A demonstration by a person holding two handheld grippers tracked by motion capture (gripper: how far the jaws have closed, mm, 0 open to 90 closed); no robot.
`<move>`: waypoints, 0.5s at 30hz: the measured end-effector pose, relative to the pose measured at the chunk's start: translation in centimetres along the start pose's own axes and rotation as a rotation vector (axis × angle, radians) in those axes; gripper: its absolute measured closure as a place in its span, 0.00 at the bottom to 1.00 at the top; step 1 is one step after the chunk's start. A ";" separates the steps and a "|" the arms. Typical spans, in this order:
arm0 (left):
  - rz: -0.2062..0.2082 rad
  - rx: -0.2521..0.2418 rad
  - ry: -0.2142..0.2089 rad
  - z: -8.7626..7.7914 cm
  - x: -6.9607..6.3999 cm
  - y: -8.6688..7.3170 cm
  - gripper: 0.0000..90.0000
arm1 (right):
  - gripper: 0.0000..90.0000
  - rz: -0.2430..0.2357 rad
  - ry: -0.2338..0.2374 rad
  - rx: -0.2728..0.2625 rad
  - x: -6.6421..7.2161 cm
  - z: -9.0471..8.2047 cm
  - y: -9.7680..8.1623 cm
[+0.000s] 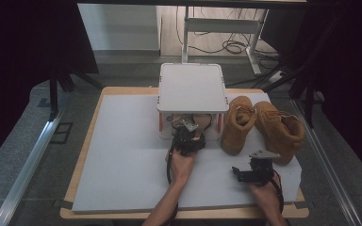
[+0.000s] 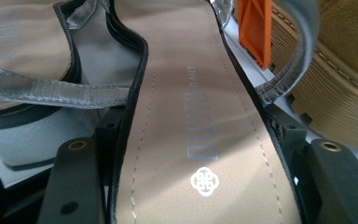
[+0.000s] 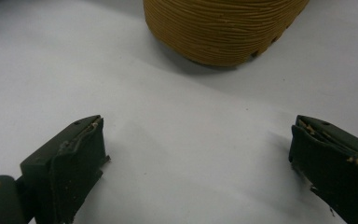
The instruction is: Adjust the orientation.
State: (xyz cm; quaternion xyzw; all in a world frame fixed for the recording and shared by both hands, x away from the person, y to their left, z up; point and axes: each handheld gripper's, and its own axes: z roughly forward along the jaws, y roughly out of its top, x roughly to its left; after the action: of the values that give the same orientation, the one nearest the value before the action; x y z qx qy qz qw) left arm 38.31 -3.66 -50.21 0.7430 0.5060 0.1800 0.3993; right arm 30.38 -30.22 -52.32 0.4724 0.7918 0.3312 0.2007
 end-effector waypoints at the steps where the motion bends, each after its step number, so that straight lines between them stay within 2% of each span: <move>1: 0.003 0.003 0.003 0.1 0.0 0.1 0.43 | 0.04 0.000 0.000 0.000 0.0 0.0 0.0; 15: -0.021 0.008 0.037 1.9 -0.4 0.6 0.43 | 0.04 0.000 0.001 0.000 0.0 0.0 0.0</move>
State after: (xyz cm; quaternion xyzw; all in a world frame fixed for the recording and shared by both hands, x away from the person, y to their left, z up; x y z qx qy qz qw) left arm 39.71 -4.92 -50.86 0.7358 0.5218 0.1877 0.3887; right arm 30.38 -30.22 -52.32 0.4723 0.7919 0.3312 0.2005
